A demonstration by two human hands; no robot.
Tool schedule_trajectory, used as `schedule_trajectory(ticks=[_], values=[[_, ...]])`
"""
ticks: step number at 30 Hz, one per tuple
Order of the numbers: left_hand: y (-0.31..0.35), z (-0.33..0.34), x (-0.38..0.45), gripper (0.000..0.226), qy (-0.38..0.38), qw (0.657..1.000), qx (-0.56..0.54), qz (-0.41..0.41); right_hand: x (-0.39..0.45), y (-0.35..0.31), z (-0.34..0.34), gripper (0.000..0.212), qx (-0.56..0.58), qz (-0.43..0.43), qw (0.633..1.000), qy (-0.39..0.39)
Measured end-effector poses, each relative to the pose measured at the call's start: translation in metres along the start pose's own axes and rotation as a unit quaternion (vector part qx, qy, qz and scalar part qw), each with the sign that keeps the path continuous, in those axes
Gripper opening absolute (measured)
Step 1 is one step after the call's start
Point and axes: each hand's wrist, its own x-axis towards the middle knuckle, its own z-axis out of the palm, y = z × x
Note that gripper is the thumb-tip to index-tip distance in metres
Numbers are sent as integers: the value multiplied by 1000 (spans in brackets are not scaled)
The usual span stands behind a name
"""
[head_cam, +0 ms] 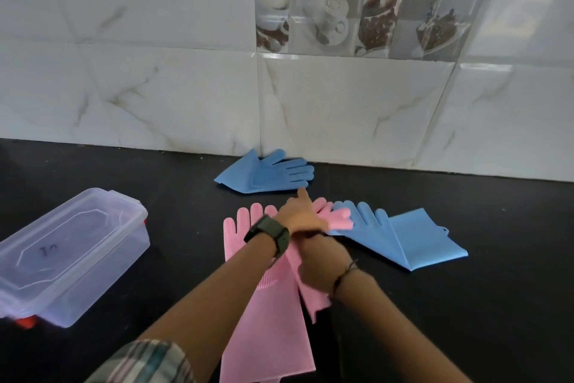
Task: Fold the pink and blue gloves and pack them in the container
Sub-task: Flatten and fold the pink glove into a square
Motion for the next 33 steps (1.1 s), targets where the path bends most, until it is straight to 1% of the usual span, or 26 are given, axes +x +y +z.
schedule_trajectory(ticks=[1, 3, 5, 6, 7, 8, 9, 10, 11, 12, 13, 14, 15, 16, 17, 18, 19, 20, 21, 22, 23, 25, 26, 29, 31, 33], values=[[-6, 10, -1, 103, 31, 993, 108, 18, -6, -7, 9, 31, -16, 7, 1000, -26], [-19, 29, -2, 78, 115, 959, 249, 75, -13, -16, 25, 23, -43, 21, 997, -61], [-24, 37, -4, 49, 170, 919, 326, 138, -17, -20, 33, 25, -51, 38, 996, -64], [-24, 37, -5, 37, 168, 909, 346, 159, -19, -20, 37, 28, -40, 44, 997, -55], [-25, 34, -6, 31, 157, 907, 353, 169, -21, -21, 39, 32, -30, 47, 998, -43], [-25, 30, -8, 27, 156, 911, 339, 173, -23, -21, 40, 39, -29, 44, 998, -27], [-26, 25, -10, 24, 177, 922, 298, 172, -26, -24, 40, 48, -36, 37, 999, -12], [-27, 19, -13, 21, 214, 937, 223, 165, -28, -26, 40, 58, -41, 28, 999, 1], [-29, 11, -15, 20, 242, 954, 112, 137, -30, -29, 39, 65, -46, 23, 999, 11], [-33, 3, -17, 19, 253, 963, -28, 93, -33, -33, 37, 68, -48, 19, 998, 24], [-39, -5, -18, 18, 247, 953, -173, 39, -36, -39, 36, 67, -46, 18, 998, 34], [-47, -12, -19, 17, 223, 923, -312, -8, -39, -45, 37, 65, -30, 15, 998, 46], [-58, -16, -21, 16, 189, 882, -430, -40, -43, -54, 40, 61, -7, 15, 999, 52], [-71, -19, -25, 17, 152, 844, -511, -61, -46, -63, 43, 56, 14, 14, 998, 51], [-84, -20, -28, 20, 125, 817, -557, -82, -48, -73, 46, 48, 25, 11, 999, 42], [-96, -18, -31, 25, 110, 813, -561, -113, -47, -81, 49, 41, 24, 9, 999, 29], [-107, -15, -33, 33, 101, 831, -528, -143, -43, -87, 51, 36, 12, 9, 1000, 20], [-115, -12, -37, 41, 94, 863, -467, -168, -36, -90, 53, 34, -8, 11, 1000, 13], [-120, -9, -39, 42, 95, 886, -416, -183, -32, -92, 55, 36, -23, 17, 1000, 6], [-123, -7, -39, 39, 104, 897, -393, -176, -30, -93, 59, 40, -27, 25, 999, -7], [-125, -7, -37, 36, 108, 896, -403, -151, -31, -94, 64, 46, -27, 35, 999, -26], [-126, -12, -37, 36, 110, 882, -447, -100, -39, -97, 77, 57, -23, 43, 996, -72], [-125, -15, -38, 35, 115, 878, -457, -87, -43, -98, 82, 59, -13, 46, 995, -84], [-123, -23, -39, 33, 98, 890, -440, -64, -42, -101, 82, 52, 31, 53, 997, -54], [-128, -25, -37, 35, 67, 898, -428, -72, -38, -107, 81, 53, 57, 53, 996, -51], [-135, -26, -32, 38, 46, 903, -417, -97, -38, -115, 85, 56, 83, 49, 993, -71]])
